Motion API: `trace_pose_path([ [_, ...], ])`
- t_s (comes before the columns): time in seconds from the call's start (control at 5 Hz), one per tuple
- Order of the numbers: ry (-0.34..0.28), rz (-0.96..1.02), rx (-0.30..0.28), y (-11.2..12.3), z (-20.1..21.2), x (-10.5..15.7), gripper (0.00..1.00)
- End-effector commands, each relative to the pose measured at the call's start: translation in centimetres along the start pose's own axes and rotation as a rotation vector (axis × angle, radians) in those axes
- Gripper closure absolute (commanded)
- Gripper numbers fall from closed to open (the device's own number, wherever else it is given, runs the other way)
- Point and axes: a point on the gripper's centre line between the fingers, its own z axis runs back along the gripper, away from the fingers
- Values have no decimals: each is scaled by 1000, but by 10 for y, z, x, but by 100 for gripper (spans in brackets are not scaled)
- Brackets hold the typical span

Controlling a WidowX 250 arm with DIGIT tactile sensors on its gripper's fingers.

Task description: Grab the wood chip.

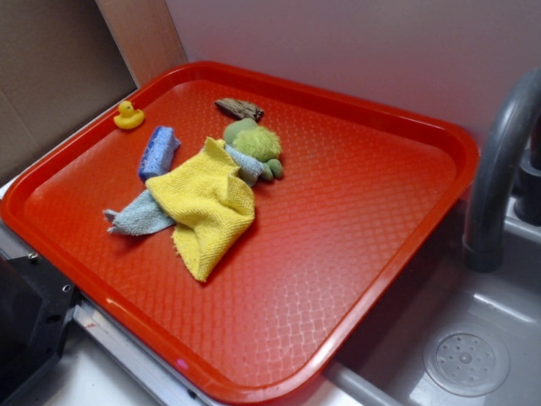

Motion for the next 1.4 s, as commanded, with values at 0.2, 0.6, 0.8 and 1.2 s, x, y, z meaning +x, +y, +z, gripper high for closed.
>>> trace_pose_path([
  [0.2,34,112,183,34,-54,45,0],
  [0.6,-133,622,30,44,-111,107,0],
  [0.8,-161,845,-5,43,-139,126,0],
  [1.2,-232,866,6,47,-150,144,0],
])
